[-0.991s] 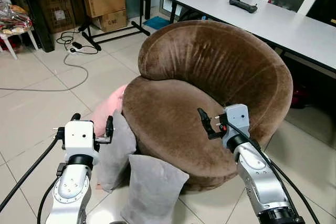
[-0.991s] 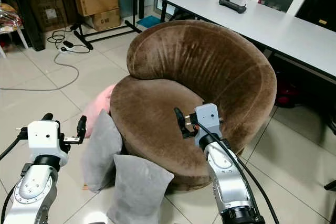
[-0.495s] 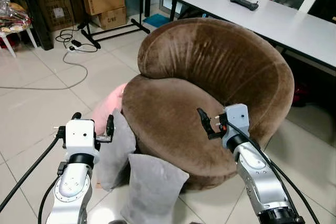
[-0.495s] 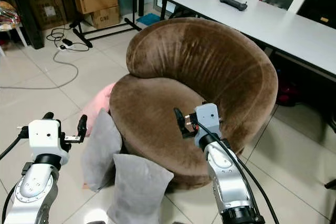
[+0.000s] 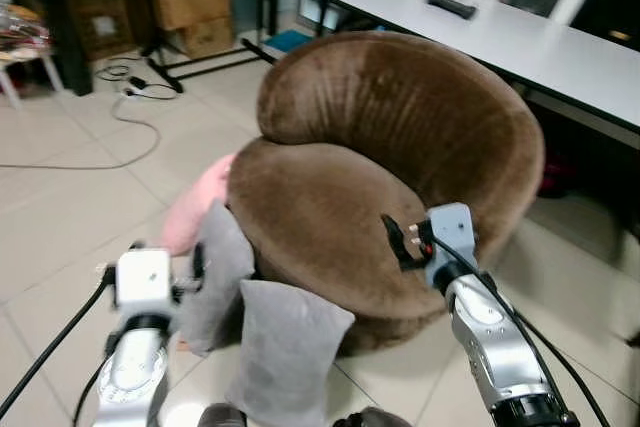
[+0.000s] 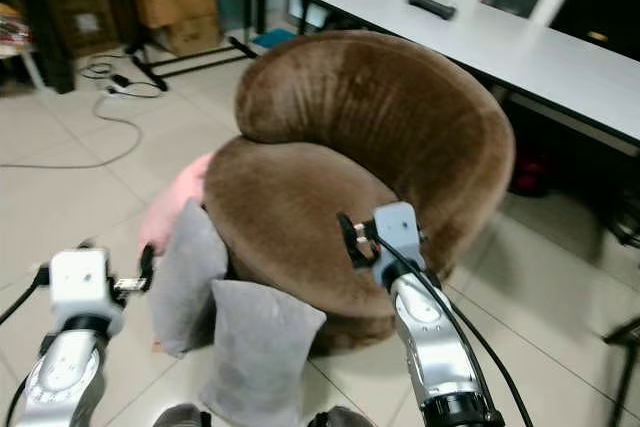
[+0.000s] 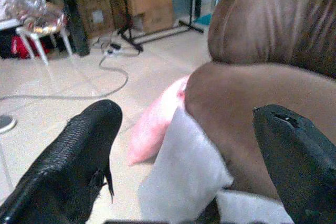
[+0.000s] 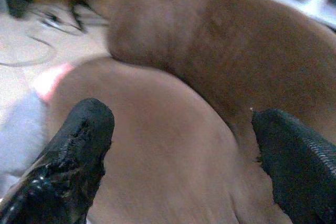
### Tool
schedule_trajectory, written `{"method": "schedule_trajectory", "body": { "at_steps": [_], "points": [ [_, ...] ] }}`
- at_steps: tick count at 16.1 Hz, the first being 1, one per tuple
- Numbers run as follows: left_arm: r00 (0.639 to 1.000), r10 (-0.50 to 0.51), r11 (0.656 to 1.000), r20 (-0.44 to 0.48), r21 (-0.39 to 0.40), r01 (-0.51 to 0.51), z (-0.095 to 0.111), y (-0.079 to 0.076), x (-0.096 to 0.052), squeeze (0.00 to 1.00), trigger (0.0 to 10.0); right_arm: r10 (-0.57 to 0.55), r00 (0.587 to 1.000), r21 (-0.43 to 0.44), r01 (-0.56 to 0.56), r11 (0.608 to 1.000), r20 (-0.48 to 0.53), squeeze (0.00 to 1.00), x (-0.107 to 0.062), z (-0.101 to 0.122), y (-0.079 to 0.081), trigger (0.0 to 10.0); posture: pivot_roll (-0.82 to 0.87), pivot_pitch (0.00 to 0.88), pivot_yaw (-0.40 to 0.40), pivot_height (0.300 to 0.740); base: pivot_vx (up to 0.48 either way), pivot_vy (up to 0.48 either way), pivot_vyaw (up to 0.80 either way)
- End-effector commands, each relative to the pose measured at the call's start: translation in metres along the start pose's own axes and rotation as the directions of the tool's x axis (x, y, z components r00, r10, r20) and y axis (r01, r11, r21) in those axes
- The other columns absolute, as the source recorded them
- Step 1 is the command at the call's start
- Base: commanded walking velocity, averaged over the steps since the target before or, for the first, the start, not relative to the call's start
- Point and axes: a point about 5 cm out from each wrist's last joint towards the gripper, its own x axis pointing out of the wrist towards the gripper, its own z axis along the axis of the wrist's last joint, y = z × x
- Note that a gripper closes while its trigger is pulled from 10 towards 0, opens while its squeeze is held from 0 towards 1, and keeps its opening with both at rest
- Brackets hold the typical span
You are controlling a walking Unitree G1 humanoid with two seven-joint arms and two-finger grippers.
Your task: Move the pillow to the sofa from floor
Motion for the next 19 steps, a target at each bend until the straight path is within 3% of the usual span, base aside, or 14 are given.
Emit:
{"method": "schedule_trajectory", "body": {
  "at_steps": [1, 3, 7, 11, 19],
  "points": [
    [1.000, -0.002, 1.000, -0.001, 0.008, 0.002, -0.003, -0.003, 0.000, 0.00, 10.0, -0.081, 0.995, -0.010, 0.081, 0.997, -0.059, 0.00, 0.002, -0.007, -0.018, 10.0, 0.14, 0.000, -0.113, 0.690, 0.000, 0.000, 0.00],
    [1.000, -0.017, 0.999, -0.007, 0.036, 0.017, -0.006, -0.004, -0.001, 0.00, 10.0, -0.084, 0.985, -0.013, 0.083, 0.996, -0.148, 0.00, 0.003, -0.019, -0.020, 10.0, 0.14, 0.000, -0.127, 0.690, 0.000, 0.000, 0.00],
    [0.998, -0.012, 1.000, 0.064, 0.015, 0.011, 0.002, -0.007, 0.002, 0.00, 10.0, 0.023, 0.999, 0.028, -0.021, 0.999, -0.047, 0.00, 0.005, -0.005, -0.007, 10.0, 0.14, 0.000, -0.135, 0.690, 0.000, 0.000, 0.00],
    [0.992, -0.034, 0.999, 0.123, 0.018, 0.032, 0.016, -0.009, 0.006, 0.00, 10.0, 0.103, 0.994, -0.026, -0.102, 0.994, 0.042, 0.00, 0.006, 0.011, 0.001, 10.0, 0.14, 0.000, -0.121, 0.690, 0.000, 0.000, 0.00],
    [0.991, 0.006, 1.000, 0.132, -0.010, -0.004, 0.015, -0.015, -0.001, 0.00, 10.0, 0.188, 0.981, -0.068, -0.185, 0.980, 0.044, 0.00, 0.004, 0.016, 0.000, 10.0, 0.13, 0.000, -0.188, 0.690, 0.000, 0.000, 0.00]
  ]
}}
